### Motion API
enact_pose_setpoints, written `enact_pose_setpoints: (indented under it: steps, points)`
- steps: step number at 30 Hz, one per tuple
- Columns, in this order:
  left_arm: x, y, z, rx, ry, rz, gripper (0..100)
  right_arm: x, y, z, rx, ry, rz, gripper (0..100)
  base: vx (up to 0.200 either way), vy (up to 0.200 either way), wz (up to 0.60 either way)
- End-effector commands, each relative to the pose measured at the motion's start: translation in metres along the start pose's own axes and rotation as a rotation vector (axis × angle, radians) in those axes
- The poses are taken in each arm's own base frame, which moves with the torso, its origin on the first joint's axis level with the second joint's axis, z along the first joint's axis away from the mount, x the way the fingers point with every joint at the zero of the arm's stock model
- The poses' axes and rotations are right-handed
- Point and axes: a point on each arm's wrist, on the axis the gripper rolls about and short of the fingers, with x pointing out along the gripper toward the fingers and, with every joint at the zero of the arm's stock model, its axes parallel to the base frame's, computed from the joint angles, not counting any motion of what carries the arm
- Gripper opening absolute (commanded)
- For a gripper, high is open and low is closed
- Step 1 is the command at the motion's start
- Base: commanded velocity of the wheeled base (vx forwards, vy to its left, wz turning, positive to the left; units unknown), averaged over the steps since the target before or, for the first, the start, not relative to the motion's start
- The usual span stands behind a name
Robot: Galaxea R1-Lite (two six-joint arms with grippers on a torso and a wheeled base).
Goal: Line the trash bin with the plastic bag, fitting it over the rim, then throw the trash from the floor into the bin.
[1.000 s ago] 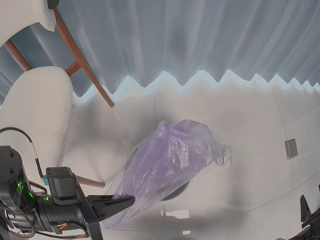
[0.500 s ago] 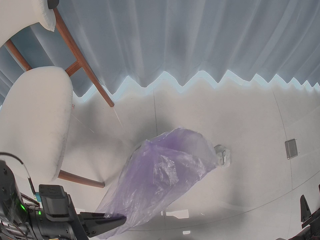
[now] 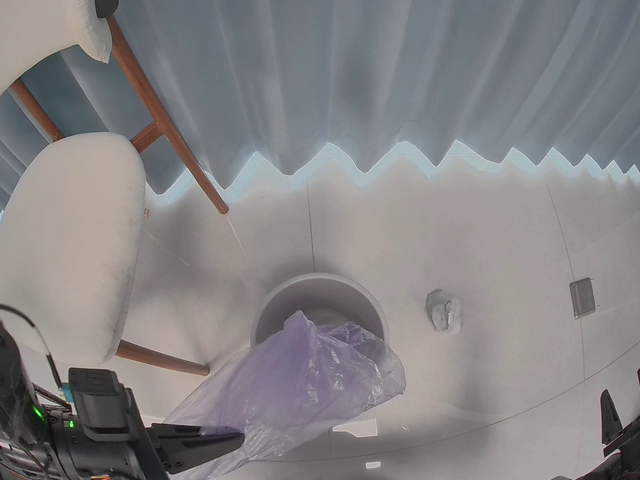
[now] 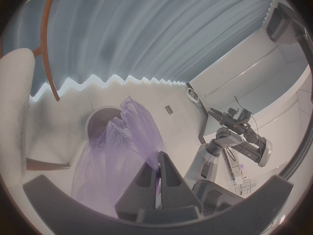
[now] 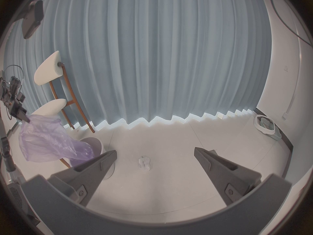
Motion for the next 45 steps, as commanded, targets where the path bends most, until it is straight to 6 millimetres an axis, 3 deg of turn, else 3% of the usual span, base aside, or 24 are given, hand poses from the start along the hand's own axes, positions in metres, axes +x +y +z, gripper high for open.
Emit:
enact_pose_setpoints:
  steps: [1,6,8,11,15,20,24,29,36,39,45]
  points:
    - [0.045,0.002,0.024,-0.005,0.027,0.045,0,0.0,0.0,-0.005,0.0,0.0,0.001,100,0.0,0.0,0.0]
    - [0.077,0.015,0.049,0.036,-0.002,0.103,0,0.0,0.0,-0.005,-0.003,0.0,-0.001,100,0.0,0.0,0.0]
    - [0.091,0.028,0.063,0.109,-0.013,0.153,0,0.0,0.0,-0.005,-0.002,0.004,-0.001,100,0.0,0.0,0.0]
    - [0.108,0.047,0.094,0.247,-0.069,0.199,0,0.0,0.0,-0.005,-0.003,0.004,-0.001,100,0.0,0.0,0.0]
    - [0.127,0.055,0.127,0.352,-0.139,0.213,0,0.0,0.0,-0.006,-0.008,0.004,0.002,100,0.0,0.0,0.0]
    - [0.144,0.057,0.122,0.413,-0.102,0.214,0,0.0,0.0,-0.006,-0.032,0.011,0.025,100,0.0,0.0,0.0]
    - [0.152,0.049,0.131,0.419,-0.132,0.229,0,0.0,0.001,-0.006,-0.029,0.005,0.024,100,0.0,0.0,0.0]
    - [0.151,0.034,0.109,0.424,-0.07,0.3,0,0.0,0.001,-0.006,-0.032,0.005,0.024,100,0.0,0.0,0.0]
    - [0.149,0.037,0.127,0.406,-0.131,0.239,0,0.0,0.001,-0.005,-0.052,-0.004,0.025,100,0.0,0.0,0.0]
    - [0.148,0.047,0.122,0.394,-0.112,0.255,0,-0.002,0.001,0.031,-0.03,-0.128,0.054,100,0.0,0.0,0.0]
    - [0.15,0.064,0.121,0.356,-0.142,0.3,0,0.018,0.001,0.043,0.034,-0.004,0.184,100,0.0,0.0,0.0]
